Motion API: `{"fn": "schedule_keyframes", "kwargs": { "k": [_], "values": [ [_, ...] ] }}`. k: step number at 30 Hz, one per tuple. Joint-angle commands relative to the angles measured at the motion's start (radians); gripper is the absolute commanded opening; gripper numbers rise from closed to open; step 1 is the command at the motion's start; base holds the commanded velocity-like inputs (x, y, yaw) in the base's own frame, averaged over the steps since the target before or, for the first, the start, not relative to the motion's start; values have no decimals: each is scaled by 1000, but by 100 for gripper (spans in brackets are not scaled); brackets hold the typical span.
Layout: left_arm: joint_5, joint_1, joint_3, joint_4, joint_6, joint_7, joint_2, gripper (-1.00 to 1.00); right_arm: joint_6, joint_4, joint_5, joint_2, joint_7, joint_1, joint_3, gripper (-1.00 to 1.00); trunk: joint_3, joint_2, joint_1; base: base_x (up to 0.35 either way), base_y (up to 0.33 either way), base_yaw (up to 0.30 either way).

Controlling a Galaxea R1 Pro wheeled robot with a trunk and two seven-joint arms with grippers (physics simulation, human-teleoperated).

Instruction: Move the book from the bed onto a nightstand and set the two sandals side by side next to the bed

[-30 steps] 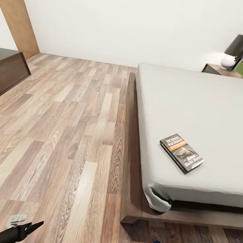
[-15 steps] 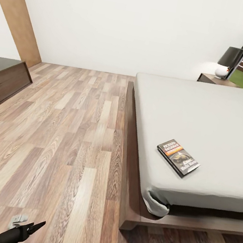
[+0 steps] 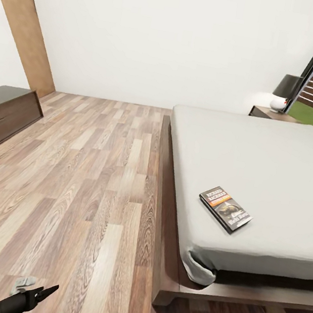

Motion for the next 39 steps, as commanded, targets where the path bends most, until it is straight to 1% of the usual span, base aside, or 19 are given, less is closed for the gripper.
{"fn": "schedule_keyframes", "kwargs": {
  "k": [1, 26, 30, 39],
  "values": [
    [-10, -1, 7, 1, -9, -2, 0, 100, 9, 4, 3, 1, 6, -1, -8, 100, 3, 0, -1, 0, 0, 0],
    [-10, -1, 7, 1, -9, -1, -1, 100, 8, 20, 4, 1, 6, 0, -8, 100, 100, 6, -12, 0, 0, 0],
    [-10, -1, 7, 1, -9, 18, -1, 100, 9, 21, 5, 1, 6, -1, -8, 100, 115, 7, -14, 0, 0, 0],
    [-10, -1, 7, 1, -9, 24, -1, 100, 8, 21, 5, 1, 7, -1, -8, 100, 150, 9, -18, 0, 0, 0]
  ]
}}
